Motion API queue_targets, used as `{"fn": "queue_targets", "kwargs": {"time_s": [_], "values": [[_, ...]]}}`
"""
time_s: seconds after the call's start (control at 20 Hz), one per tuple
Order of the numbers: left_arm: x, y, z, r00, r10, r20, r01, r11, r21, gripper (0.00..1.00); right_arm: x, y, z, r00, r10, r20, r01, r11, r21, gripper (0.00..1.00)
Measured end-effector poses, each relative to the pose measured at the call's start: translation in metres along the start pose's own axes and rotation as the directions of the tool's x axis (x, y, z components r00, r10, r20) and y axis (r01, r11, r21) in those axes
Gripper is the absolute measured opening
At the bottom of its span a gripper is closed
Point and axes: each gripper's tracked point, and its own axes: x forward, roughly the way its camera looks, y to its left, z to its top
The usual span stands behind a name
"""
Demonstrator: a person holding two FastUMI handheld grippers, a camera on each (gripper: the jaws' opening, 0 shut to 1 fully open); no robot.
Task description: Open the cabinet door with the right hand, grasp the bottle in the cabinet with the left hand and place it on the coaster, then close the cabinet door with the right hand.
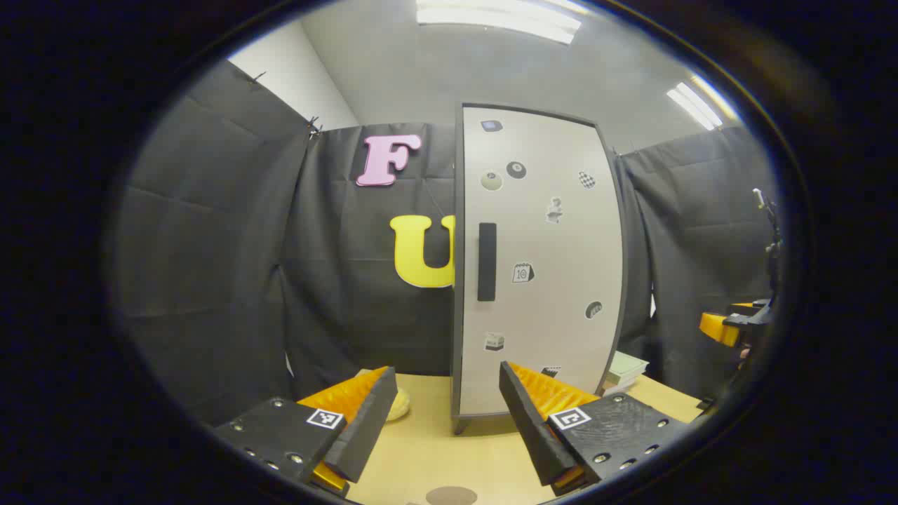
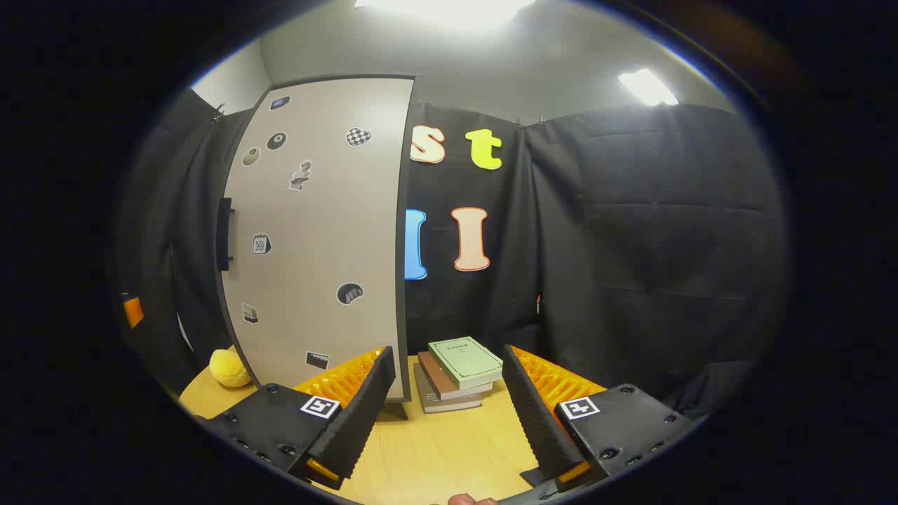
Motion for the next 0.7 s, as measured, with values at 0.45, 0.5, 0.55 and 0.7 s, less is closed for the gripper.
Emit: {"fn": "queue_targets", "kwargs": {"time_s": [0.45,0.5,0.55,0.7], "values": [[-0.007,0.008,0.001,1.0,0.01,0.016,-0.011,0.999,0.036,0.91,-0.002,0.017,0.006,0.999,0.04,0.012,-0.04,0.999,0.001,0.98],[-0.007,0.008,0.002,1.0,0.009,0.02,-0.01,0.999,0.041,0.89,-0.002,0.018,0.006,0.999,0.045,0.014,-0.045,0.999,0.004,0.97],[-0.007,0.007,0.002,1.0,0.009,0.021,-0.01,0.999,0.042,0.93,-0.002,0.021,0.007,0.999,0.052,0.013,-0.052,0.999,0.008,0.97],[-0.01,0.006,0.004,0.999,0.012,0.038,-0.014,0.998,0.062,0.91,-0.003,0.027,0.008,0.998,0.069,0.014,-0.069,0.997,0.016,0.97]]}}
